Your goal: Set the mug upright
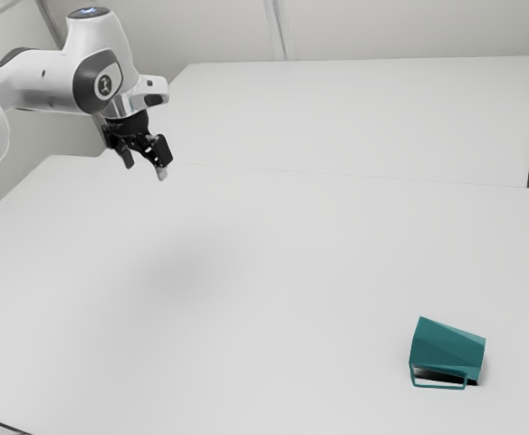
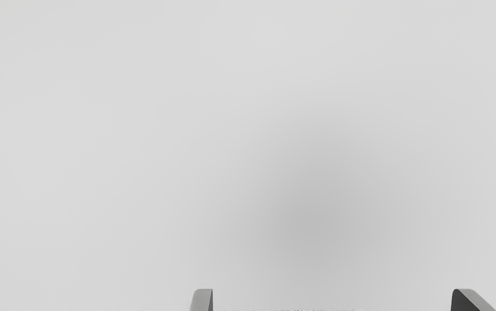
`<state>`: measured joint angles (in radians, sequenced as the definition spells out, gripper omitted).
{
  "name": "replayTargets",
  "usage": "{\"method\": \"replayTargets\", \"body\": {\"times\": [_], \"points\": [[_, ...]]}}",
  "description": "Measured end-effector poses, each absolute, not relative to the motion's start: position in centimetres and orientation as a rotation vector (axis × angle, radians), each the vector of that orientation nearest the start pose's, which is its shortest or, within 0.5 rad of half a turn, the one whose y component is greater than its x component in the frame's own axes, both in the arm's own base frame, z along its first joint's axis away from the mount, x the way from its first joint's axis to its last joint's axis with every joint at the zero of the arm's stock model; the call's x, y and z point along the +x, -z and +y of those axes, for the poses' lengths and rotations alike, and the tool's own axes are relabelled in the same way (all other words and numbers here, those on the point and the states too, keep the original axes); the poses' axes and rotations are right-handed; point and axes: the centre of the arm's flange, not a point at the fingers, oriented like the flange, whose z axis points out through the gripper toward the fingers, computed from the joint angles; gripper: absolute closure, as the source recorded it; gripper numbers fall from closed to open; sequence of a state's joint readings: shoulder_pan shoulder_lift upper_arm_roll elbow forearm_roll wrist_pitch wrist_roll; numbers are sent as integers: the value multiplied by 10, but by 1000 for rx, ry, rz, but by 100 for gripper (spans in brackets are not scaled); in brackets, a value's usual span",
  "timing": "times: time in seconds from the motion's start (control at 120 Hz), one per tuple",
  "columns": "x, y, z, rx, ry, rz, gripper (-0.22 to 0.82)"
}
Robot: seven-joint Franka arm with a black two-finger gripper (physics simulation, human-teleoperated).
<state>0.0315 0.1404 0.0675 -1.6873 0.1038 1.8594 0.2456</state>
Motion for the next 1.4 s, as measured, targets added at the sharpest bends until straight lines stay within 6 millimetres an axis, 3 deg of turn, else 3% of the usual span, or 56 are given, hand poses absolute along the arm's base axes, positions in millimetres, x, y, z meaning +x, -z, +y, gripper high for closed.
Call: {"method": "replayTargets", "body": {"times": [0.233, 0.458, 0.558, 0.692, 0.8, 0.983, 1.15, 1.4], "points": [[605, -509, 63, -3121, 41, 197, 0], [579, -452, 39, -3393, -104, 54, 0], [552, -437, 27, -3472, -172, -1, 0], [543, -419, 5, -3566, -238, -59, 0], [546, -405, -24, -3639, -279, -78, 0], [548, -370, -102, -3723, -364, -49, 0], [546, -351, -147, -3761, -398, -48, 0], [520, -326, -225, -3805, -435, -38, 0]]}}
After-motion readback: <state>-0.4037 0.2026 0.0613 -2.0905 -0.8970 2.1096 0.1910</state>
